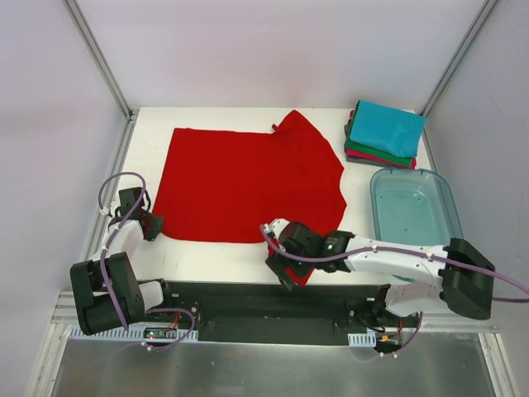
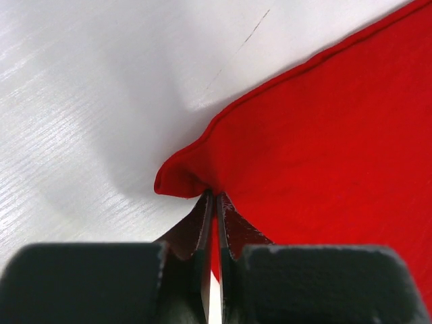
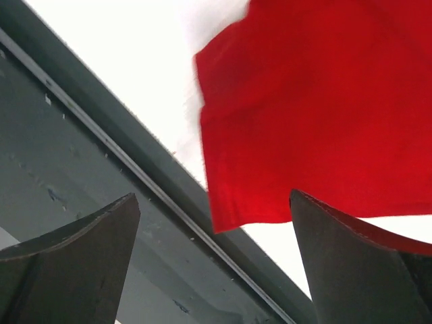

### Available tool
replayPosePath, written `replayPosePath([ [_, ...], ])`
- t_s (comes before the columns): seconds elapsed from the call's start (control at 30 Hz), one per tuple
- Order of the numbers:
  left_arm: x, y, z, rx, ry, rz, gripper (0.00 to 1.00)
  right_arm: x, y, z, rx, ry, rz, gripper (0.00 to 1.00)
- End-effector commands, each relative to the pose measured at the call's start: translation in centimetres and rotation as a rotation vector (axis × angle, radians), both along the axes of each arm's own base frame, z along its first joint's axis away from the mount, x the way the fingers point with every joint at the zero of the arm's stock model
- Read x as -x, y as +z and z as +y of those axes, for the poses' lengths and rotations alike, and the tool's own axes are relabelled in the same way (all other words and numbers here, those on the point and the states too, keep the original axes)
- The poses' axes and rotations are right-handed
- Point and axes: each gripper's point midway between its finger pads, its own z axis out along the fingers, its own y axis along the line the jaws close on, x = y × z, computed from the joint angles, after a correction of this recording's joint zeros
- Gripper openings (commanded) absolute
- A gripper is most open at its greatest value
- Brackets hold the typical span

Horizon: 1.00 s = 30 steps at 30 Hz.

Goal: Fold and stack the t-shirts
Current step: Grap the side of the flattened tshirt closest away from the robot with both arms

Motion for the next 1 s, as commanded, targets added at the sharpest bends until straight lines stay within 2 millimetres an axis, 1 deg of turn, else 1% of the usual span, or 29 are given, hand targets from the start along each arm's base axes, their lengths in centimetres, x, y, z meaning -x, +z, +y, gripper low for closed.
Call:
replayPosePath([
  [0.0, 1.2, -0.4, -0.5, 0.019, -0.02, 0.035, 0.0, 2.0, -1.5, 0.2, 0.107, 0.089, 0.013, 0.91],
  [0.07, 1.2, -0.3, -0.5, 0.014, -0.025, 0.029, 0.0, 1.9, -2.1, -0.1, 0.159, 0.069, 0.012, 0.87],
  [0.1, 1.1, -0.2, -0.5, 0.011, -0.026, 0.025, 0.0, 1.6, -2.4, -0.4, 0.178, 0.044, -0.002, 0.84],
  [0.2, 1.0, 0.0, -0.4, 0.008, -0.029, 0.018, 0.0, 0.9, -3.2, -1.3, 0.226, 0.009, -0.033, 0.73],
  [0.33, 1.1, 0.0, -0.3, 0.005, -0.031, 0.022, 0.0, 0.6, -4.5, -2.1, 0.293, -0.01, -0.038, 0.65],
  [0.37, 1.0, 0.1, -0.3, 0.007, -0.026, 0.019, 0.0, 0.5, -4.8, -2.4, 0.322, -0.02, -0.039, 0.61],
  [0.4, 1.1, 0.1, -0.2, 0.006, -0.026, 0.024, 0.0, 0.5, -4.8, -2.6, 0.343, -0.029, -0.035, 0.51],
  [0.43, 1.2, 0.1, -0.2, 0.003, -0.023, 0.025, 0.0, 0.7, -5.0, -3.1, 0.366, -0.036, -0.026, 0.45],
  [0.53, 1.6, 0.2, 0.2, -0.008, -0.006, 0.033, 0.0, 1.0, -5.1, -3.8, 0.365, -0.056, -0.023, 0.26],
  [0.57, 1.8, 0.2, 0.2, -0.01, 0.0, 0.036, 0.0, 1.1, -4.9, -4.0, 0.36, -0.065, -0.031, 0.17],
  [0.6, 1.9, 0.3, 0.3, -0.013, 0.008, 0.033, 0.0, 1.2, -4.7, -4.1, 0.352, -0.066, -0.03, 0.14],
  [0.67, 2.3, 0.6, 0.5, -0.019, 0.025, 0.032, 0.0, 1.7, -4.1, -4.1, 0.319, -0.06, -0.015, 0.01],
  [0.83, 3.8, 1.7, 0.6, -0.046, 0.065, 0.006, 0.0, 4.3, -2.3, -3.5, 0.2, 0.011, 0.068, 0.01],
  [0.87, 4.0, 2.3, 0.7, -0.061, 0.073, -0.019, 0.0, 4.8, -1.9, -3.5, 0.185, 0.026, 0.071, 0.01],
  [0.9, 4.2, 2.6, 0.9, -0.074, 0.078, -0.036, 0.0, 5.1, -1.4, -3.5, 0.167, 0.031, 0.081, 0.01],
  [0.97, 4.2, 2.9, 0.7, -0.069, 0.084, -0.064, 0.0, 5.1, -0.7, -3.5, 0.142, 0.02, 0.074, 0.01],
])
